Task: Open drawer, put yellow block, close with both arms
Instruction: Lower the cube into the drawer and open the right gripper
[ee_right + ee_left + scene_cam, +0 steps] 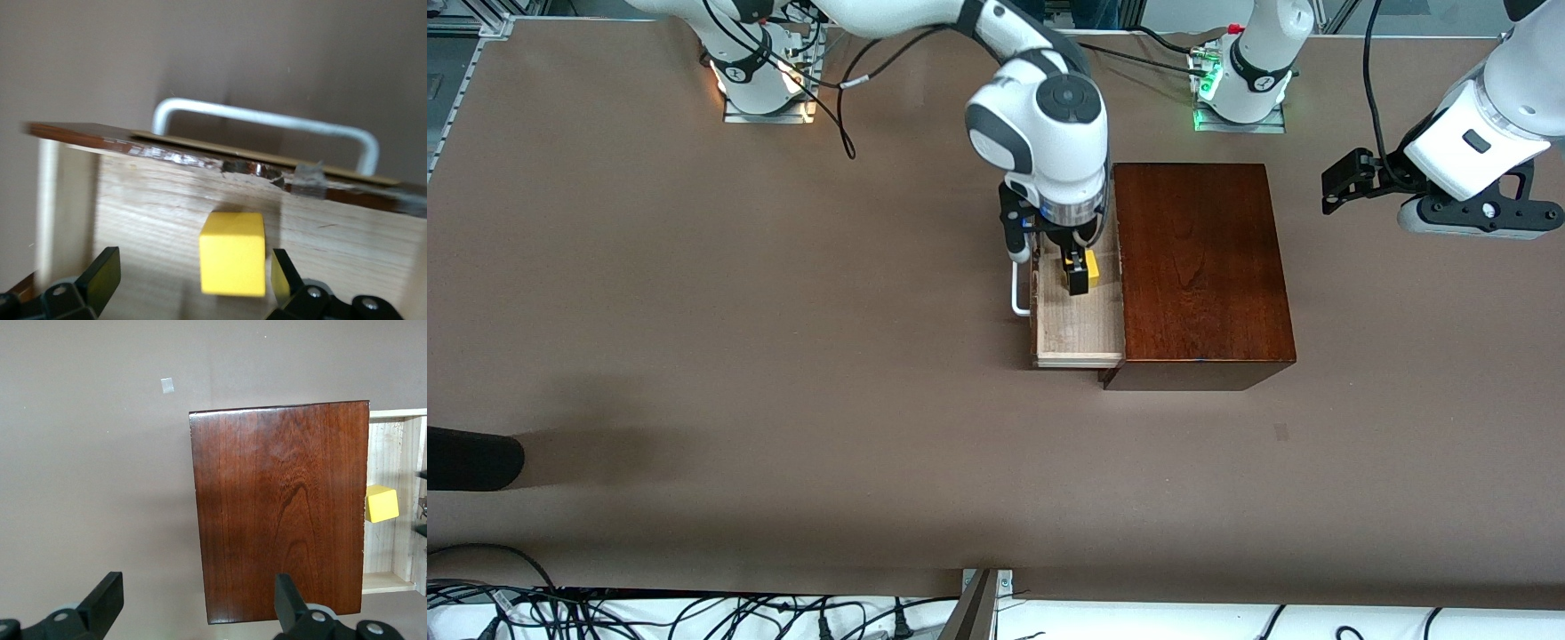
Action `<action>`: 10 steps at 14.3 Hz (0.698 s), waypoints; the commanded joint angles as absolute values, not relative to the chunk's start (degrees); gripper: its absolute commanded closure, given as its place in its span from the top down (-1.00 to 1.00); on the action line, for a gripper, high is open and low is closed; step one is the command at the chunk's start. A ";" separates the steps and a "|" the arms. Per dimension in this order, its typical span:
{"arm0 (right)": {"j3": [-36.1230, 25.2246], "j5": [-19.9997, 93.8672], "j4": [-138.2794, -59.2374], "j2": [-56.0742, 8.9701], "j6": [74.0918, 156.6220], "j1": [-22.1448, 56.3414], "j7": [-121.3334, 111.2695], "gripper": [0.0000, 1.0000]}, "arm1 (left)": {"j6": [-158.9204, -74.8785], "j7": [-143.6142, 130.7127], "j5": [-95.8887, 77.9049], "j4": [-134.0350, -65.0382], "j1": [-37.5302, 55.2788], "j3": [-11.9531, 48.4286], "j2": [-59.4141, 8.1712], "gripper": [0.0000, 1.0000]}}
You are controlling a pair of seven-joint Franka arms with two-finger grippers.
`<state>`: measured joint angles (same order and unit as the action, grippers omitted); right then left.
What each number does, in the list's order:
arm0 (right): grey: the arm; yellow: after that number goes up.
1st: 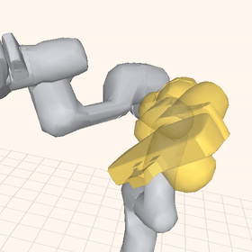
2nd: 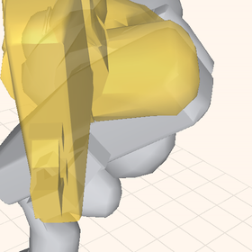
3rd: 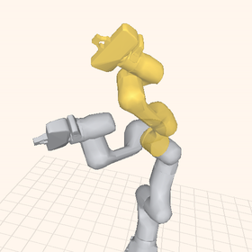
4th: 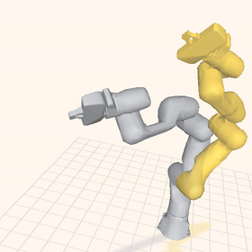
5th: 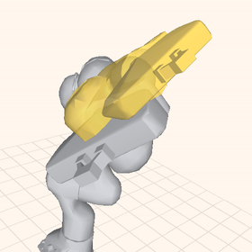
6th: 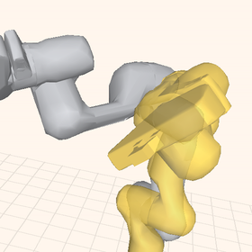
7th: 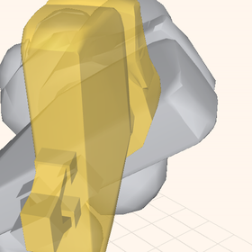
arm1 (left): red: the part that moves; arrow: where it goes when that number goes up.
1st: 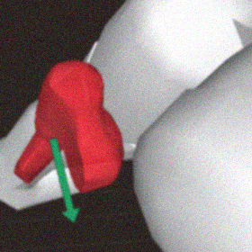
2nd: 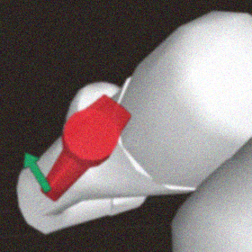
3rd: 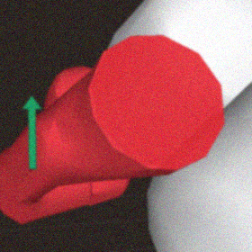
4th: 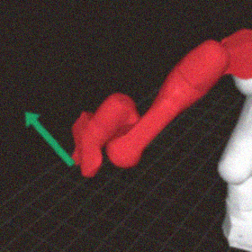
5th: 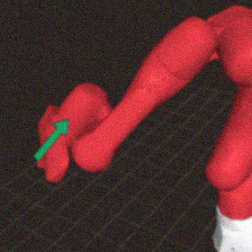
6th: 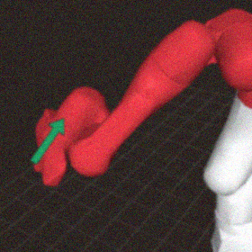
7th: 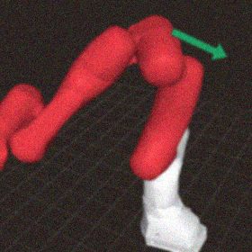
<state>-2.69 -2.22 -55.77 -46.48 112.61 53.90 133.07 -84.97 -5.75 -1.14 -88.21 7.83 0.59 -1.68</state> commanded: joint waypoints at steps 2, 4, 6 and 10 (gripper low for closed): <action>-3.08 -2.81 -56.95 -38.77 105.57 52.66 119.58 1.00 | -83.85 -5.45 -1.93 -84.90 7.82 1.92 -2.55 1.00; -4.21 -2.81 -59.83 -34.74 103.90 52.12 110.17 0.99 | -83.58 -5.27 -1.76 -84.90 7.91 2.64 -2.55 1.00; -7.10 -2.20 -63.52 -31.22 103.10 52.12 101.73 0.99 | -83.85 -5.19 -1.58 -84.99 7.91 3.43 -2.20 1.00; -14.30 -0.88 -75.99 -20.51 102.48 51.59 82.14 1.00 | -83.85 -4.58 -1.58 -87.89 8.00 3.69 -3.08 1.00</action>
